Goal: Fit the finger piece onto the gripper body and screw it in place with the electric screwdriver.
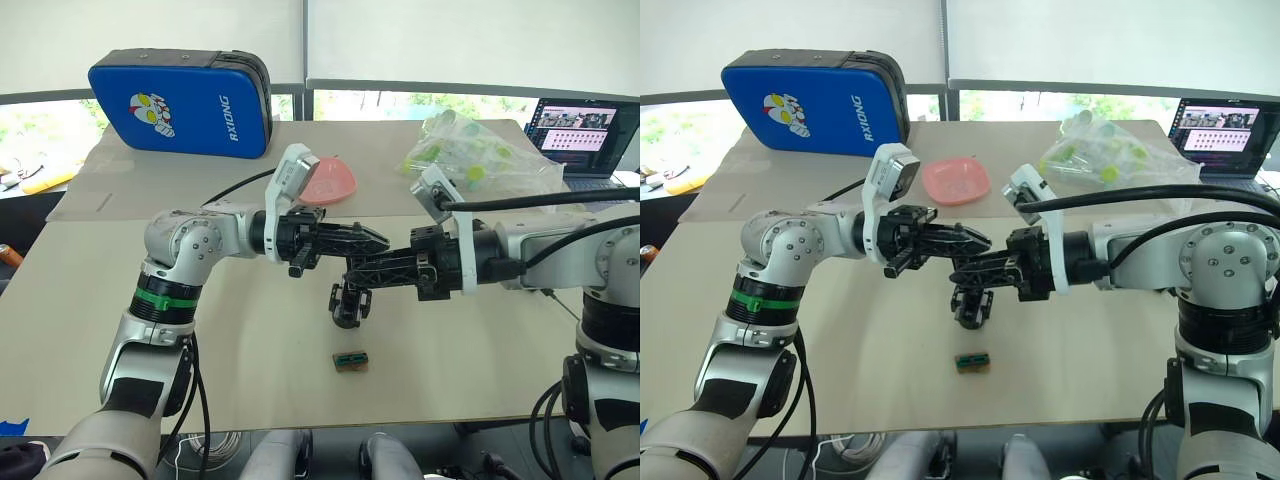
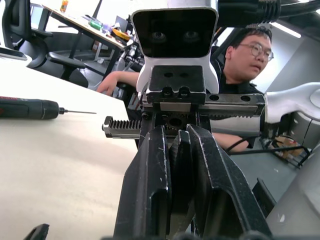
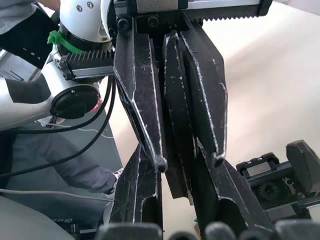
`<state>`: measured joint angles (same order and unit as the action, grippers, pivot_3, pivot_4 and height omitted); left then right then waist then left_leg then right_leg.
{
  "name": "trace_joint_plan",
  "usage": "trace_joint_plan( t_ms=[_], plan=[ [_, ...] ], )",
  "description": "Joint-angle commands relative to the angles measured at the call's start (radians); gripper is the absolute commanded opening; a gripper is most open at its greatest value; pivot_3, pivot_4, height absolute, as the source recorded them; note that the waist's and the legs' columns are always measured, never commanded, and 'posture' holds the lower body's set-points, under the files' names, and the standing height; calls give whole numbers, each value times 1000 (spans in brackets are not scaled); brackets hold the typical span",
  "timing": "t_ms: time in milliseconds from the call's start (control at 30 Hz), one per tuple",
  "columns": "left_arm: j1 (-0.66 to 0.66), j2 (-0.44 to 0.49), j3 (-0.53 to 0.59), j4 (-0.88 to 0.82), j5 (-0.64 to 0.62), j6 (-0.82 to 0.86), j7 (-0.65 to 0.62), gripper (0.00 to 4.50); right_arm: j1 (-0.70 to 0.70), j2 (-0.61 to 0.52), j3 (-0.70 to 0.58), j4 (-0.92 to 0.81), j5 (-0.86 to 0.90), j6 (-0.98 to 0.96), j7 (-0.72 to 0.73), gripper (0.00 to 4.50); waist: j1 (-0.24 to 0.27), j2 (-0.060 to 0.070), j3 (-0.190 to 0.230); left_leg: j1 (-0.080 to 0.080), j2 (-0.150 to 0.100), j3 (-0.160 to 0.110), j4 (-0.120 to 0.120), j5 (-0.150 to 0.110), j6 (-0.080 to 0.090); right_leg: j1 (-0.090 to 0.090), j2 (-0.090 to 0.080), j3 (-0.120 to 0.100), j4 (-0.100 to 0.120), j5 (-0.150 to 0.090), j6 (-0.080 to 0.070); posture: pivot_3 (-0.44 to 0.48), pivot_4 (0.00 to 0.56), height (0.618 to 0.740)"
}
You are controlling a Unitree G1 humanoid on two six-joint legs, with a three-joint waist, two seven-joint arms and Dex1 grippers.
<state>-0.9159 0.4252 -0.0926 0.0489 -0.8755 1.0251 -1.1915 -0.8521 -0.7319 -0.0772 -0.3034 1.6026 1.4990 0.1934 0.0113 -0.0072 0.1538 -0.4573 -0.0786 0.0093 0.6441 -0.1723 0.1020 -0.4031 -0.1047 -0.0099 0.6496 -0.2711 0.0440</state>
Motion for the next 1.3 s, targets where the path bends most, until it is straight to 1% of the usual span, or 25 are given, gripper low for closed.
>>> trace_joint_plan(
  t_ms=[33, 67, 133, 167, 200, 233, 267, 300, 367, 467, 500, 533, 600, 700, 800, 900, 1033, 1100, 1300],
  plan=[
    [-9, -15, 61, -42, -21, -31, 31, 1112, 19, -26, -9, -32, 10, -61, 23, 410, 0, 0, 0, 0, 0, 0, 0, 0, 0, 0, 0, 0, 0, 0, 0, 0, 150, 740],
    [-8, -13, 70, -43, -22, -38, 31, 1515, 27, -33, -10, -38, 6, -70, 31, 380, 0, 0, 0, 0, 0, 0, 0, 0, 1, 0, 0, 0, 0, 0, 0, 0, 150, 740],
    [1, -3, 85, -46, -10, -80, 16, 2460, 45, -46, -18, -53, -5, -87, 52, 369, 0, 0, 0, 0, 0, 0, 0, 0, 1, 0, 0, 0, 0, 0, 0, 0, 150, 740],
    [7, 14, 89, -47, 1, -100, -5, 2949, 58, -54, -26, -62, -16, -97, 65, 369, 0, 0, 0, 0, 0, 0, 0, 0, 1, 0, 0, 0, 0, 0, 0, 0, 150, 740],
    [17, 31, 93, -46, 22, -150, -37, 3309, 75, -64, -37, -74, -28, -109, 81, 369, -1, 0, 0, 0, 0, 0, 0, 0, 1, 0, 0, 0, 0, 0, 0, 0, 150, 740],
    [24, 49, 98, -37, 40, -187, -60, 3884, 92, -77, -47, -86, -43, -121, 100, 369, -1, 0, 0, 0, 0, 0, 0, 0, 1, 0, 0, 0, 0, 0, 0, 0, 150, 740],
    [31, 69, 97, -22, 64, -225, -84, 4315, 112, -90, -58, -100, -60, -136, 121, 369, 0, 0, 0, 0, 0, 0, 0, 0, 1, 0, 0, 0, 0, 0, 0, 0, 150, 740],
    [39, 86, 94, -6, 95, -281, -111, 4500, 135, -103, -69, -117, -82, -154, 146, 369, 0, 0, 0, 0, 0, 0, 0, 0, 1, 0, 0, 0, 0, 0, 0, 0, 150, 740],
    [57, 108, 100, 47, 165, -413, -142, 4500, 196, -129, -99, -158, -142, -206, 211, 369, 1, 0, 0, 0, 0, 0, 0, 0, 1, 0, 0, 0, -1, 0, 0, 0, 150, 740],
    [97, 156, 81, 151, 317, -674, -208, 4500, 300, -157, -141, -212, -247, -300, 302, 369, 6, 0, 0, 0, 0, 0, 1, -1, 2, 1, 0, -1, -2, 0, 0, 0, 150, 740],
    [113, 173, 68, 195, 370, -763, -230, 4500, 341, -160, -154, -233, -299, -352, 342, 369, 5, 0, 0, 0, 0, 0, 1, -1, 2, 1, -1, -1, -2, 0, 0, 0, 150, 740],
    [127, 183, 63, 232, 401, -813, -241, 4500, 381, -153, -168, -253, -351, -415, 387, 369, 5, 0, 0, 0, 0, 0, 1, -1, 2, 1, -1, 0, -2, 1, 0, 0, 150, 740],
    [154, 185, 50, 312, 463, -925, -250, 4500, 457, -144, -178, -280, -452, -531, 470, 369, 7, 0, 0, 0, 0, 0, 1, -1, 2, 0, -1, 0, -2, 1, 0, 0, 150, 740],
    [186, 171, 12, 397, 550, -1075, -266, 4500, 528, -124, -154, -279, -580, -660, 527, 369, 9, 0, 0, 0, 0, 0, 1, -2, 2, -1, -1, 0, -2, 1, 1, 0, 150, 740],
    [206, 121, -34, 453, 605, -1137, -255, 4500, 596, -62, -127, -272, -709, -847, 620, 368, 15, 0, 0, 0, 0, 0, 1, -3, -1, -2, -1, 0, -2, 2, 2, 0, 150, 740],
    [208, 76, -61, 498, 639, -1172, -247, 4500, 629, 0, -109, -261, -777, -974, 687, 368, 21, 0, 0, 0, 0, 0, 2, -3, -1, -2, -1, 0, -2, 2, 2, 0, 150, 740],
    [206, 25, -100, 560, 692, -1241, -239, 4500, 655, 31, -59, -248, -866, -1077, 755, 368, 19, 0, 0, 0, -1, 0, 4, -3, 0, -2, -1, -1, -1, 3, 3, 0, 150, 740],
    [201, -13, -119, 595, 723, -1269, -210, 4500, 669, 41, -32, -238, -904, -1120, 779, 368, 21, 0, 0, 0, -1, 0, 4, -3, 0, -2, -1, -1, -1, 3, 3, 0, 150, 740],
    [201, -72, -139, 649, 772, -1334, -173, 4500, 702, 48, -2, -224, -953, -1166, 808, 368, 26, 0, 0, 0, -1, 0, 6, -3, 1, -1, -1, -1, -1, 3, 3, 0, 150, 740]
  ],
)
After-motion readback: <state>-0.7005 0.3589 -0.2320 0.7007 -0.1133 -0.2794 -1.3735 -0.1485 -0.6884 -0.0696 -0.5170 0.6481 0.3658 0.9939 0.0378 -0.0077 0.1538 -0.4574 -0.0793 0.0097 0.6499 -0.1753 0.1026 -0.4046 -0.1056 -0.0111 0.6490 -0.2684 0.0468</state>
